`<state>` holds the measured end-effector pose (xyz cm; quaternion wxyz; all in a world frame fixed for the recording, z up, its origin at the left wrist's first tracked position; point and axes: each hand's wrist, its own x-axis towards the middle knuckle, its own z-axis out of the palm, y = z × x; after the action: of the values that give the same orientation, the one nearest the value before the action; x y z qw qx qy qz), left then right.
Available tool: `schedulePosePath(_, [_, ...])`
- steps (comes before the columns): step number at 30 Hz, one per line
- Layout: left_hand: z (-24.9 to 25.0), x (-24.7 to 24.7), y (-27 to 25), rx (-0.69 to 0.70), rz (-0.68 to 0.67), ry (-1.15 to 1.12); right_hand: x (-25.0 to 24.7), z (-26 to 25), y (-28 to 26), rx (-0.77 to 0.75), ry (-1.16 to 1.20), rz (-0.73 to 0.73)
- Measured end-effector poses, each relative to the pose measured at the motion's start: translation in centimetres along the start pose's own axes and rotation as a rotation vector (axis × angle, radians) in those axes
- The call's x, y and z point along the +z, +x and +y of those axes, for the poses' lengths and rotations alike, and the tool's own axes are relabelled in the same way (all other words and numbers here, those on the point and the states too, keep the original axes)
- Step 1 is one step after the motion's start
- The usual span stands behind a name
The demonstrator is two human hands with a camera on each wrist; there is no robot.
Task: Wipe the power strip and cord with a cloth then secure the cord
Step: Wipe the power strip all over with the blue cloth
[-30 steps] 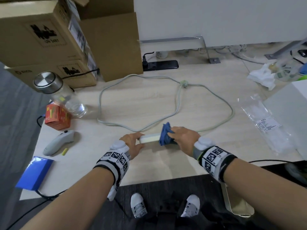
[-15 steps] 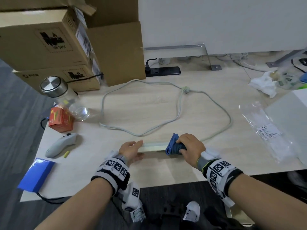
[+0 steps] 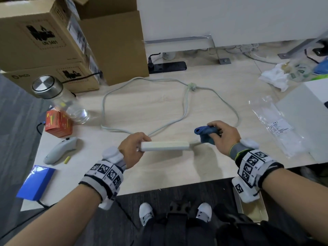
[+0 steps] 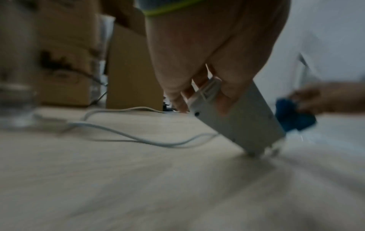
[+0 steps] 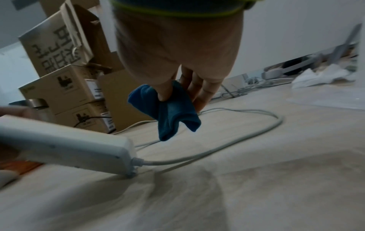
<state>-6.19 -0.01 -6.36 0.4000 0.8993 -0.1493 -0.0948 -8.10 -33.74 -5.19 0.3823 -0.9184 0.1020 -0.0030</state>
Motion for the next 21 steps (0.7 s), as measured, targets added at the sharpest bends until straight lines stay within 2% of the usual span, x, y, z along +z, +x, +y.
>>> schedulePosePath(3, [-2.4, 1.2, -1.4, 0.247, -0.022, 0.181, -0.2, 0.2, -0.7, 0.050, 0.012, -0.023])
schedulePosePath(6, [-3.6, 2.2, -1.9, 0.344, -0.145, 0.374, 0.4, -0.3, -1.5, 0.044, 0.019, -0.046])
schedulePosePath(10, [-4.9, 3.0, -2.6, 0.270, -0.353, 0.535, 1.4, -1.4, -1.7, -0.001, 0.017, -0.078])
schedulePosePath(14, [-4.6, 2.7, -3.6, 0.125, -0.469, 0.642, 2.5, -1.8, -1.6, -0.093, -0.048, -0.113])
schedulePosePath(18, [-4.3, 3.4, -3.9, 0.031, -0.366, 0.620, 3.8, -2.3, -1.5, -0.195, -0.056, -0.113])
schedulePosePath(21, [-4.2, 4.1, -3.4, 0.021, -0.335, 0.557, 4.7, -2.9, -2.0, -0.289, -0.109, -0.123])
